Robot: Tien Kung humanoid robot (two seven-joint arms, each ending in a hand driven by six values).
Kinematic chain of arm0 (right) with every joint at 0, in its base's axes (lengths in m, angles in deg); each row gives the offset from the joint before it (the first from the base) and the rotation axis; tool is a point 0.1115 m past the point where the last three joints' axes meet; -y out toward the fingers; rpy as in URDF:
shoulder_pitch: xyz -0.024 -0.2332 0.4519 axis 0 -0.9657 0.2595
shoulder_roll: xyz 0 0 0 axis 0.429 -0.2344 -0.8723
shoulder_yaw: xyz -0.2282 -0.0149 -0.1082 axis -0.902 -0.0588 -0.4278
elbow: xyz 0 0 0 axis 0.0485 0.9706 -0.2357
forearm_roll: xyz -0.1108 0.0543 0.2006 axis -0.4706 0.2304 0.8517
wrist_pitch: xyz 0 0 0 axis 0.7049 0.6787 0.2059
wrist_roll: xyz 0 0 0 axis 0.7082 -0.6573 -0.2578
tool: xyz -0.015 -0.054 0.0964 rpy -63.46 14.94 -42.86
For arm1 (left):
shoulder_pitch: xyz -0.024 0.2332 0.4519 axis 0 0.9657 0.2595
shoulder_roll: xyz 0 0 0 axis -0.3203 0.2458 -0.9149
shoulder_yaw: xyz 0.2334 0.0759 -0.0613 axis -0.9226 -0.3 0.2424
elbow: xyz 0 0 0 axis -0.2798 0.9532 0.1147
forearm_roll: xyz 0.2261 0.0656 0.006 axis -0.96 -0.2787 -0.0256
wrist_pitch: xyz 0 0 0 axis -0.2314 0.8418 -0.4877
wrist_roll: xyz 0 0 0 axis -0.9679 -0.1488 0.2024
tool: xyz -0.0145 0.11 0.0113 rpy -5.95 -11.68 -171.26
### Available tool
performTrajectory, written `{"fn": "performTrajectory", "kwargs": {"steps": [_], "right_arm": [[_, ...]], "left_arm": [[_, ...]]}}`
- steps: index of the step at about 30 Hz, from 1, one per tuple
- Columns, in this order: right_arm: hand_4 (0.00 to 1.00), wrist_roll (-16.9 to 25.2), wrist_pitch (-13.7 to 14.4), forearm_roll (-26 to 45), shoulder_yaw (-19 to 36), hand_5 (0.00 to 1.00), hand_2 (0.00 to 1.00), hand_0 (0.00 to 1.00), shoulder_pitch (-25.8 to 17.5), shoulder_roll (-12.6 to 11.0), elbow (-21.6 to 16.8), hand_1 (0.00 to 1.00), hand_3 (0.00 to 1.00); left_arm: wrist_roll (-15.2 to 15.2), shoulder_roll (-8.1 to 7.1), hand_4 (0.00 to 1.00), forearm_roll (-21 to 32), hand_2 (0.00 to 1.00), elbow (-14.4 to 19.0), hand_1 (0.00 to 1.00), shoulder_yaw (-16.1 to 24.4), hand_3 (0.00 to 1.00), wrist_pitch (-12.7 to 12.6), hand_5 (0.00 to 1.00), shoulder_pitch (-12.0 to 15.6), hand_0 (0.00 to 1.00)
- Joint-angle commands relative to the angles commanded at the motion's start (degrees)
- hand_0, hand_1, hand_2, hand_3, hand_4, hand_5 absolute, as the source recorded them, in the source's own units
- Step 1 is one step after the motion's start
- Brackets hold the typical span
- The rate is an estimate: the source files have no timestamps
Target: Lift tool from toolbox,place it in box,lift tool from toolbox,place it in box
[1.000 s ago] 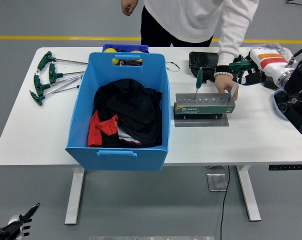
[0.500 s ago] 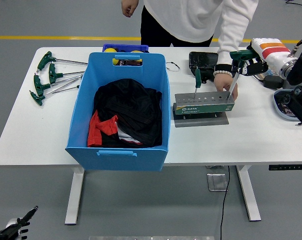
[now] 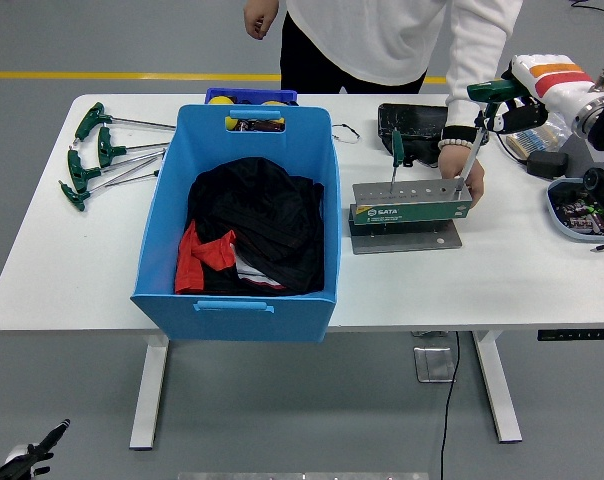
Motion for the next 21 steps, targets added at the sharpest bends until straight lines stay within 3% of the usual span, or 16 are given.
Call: {"fn": "performTrajectory", "kwargs": {"steps": [9,21], "right_arm": [[0.677,-0.7,-2.1,-0.3,0.6,0.002,0.002,0.002,1.8,-2.0,-2.9,0.002,0.002],[0.673,-1.7,-4.3,-0.1,0.4,0.002,0.002,0.002,4.7,-4.1,-3.9,0.002,0.002]], "left_arm": [[0.2,-0.24,0.78,-0.4,0.864,0.0,0.873,0.7,0.793,0.0,0.699,0.8,0.804],[0.8,-0.54,0.779,-1.0,0.862,0.0,0.871,1.0,0.792,-0.2,0.7,1.4,0.8]]}}
